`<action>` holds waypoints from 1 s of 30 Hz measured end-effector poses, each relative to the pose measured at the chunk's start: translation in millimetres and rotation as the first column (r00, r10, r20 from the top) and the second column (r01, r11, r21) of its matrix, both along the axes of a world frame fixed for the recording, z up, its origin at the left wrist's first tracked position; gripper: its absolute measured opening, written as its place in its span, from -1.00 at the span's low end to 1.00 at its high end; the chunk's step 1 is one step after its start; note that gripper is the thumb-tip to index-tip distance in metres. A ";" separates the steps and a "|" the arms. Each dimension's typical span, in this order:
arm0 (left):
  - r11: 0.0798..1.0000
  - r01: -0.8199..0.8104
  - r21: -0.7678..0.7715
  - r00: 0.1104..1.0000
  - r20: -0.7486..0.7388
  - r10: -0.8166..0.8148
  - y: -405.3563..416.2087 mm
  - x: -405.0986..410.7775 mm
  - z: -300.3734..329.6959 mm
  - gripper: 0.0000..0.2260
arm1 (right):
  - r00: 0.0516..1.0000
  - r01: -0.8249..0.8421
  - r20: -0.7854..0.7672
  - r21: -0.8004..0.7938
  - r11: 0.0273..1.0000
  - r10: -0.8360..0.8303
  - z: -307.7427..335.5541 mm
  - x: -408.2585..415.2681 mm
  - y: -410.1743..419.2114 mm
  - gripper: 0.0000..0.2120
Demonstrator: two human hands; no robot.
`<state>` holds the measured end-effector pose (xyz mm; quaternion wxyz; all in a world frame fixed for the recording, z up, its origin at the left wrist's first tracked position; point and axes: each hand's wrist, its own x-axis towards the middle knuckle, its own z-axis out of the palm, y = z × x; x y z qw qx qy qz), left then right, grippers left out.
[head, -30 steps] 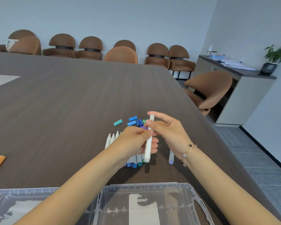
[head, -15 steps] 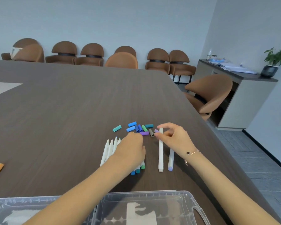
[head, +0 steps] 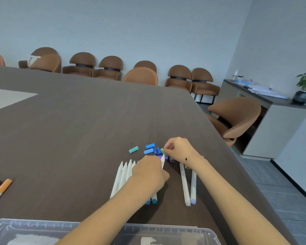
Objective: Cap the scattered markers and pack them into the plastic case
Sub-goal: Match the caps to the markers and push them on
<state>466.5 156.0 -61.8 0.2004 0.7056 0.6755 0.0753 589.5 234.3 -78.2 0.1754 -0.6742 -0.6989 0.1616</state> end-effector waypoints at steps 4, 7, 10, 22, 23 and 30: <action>1.000 -0.025 -0.017 0.992 0.124 0.027 -11.2 -32.3 12.5 -0.68 | 0.992 0.048 0.120 -0.104 0.993 -0.036 -11.3 -14.2 27.2 -0.78; 0.998 0.010 -0.066 0.982 0.188 0.002 -18.2 -46.8 13.7 -0.73 | 0.981 0.114 0.163 -0.080 0.990 -0.100 -20.3 -17.8 29.1 -0.80; 0.993 0.074 -0.095 0.969 0.244 -0.048 -20.2 -53.1 10.6 -0.76 | 0.994 0.112 -0.016 0.014 0.994 -0.112 -12.4 -11.6 8.9 -0.85; 0.963 0.157 -0.220 0.820 0.572 -0.003 -35.6 -46.2 19.0 -0.86 | 0.245 -0.128 -0.959 -0.178 0.976 -0.143 21.7 5.7 -85.5 -0.91; 0.964 0.161 -0.211 0.832 0.555 -0.018 -34.3 -45.2 18.6 -0.87 | 0.258 -0.137 -0.957 -0.170 0.976 -0.131 22.7 3.3 -85.6 -0.92; 0.961 0.169 -0.218 0.835 0.550 -0.022 -27.7 -43.0 15.5 -0.88 | 0.355 -0.138 -0.933 -0.113 0.984 -0.057 17.2 -1.4 -85.0 -0.80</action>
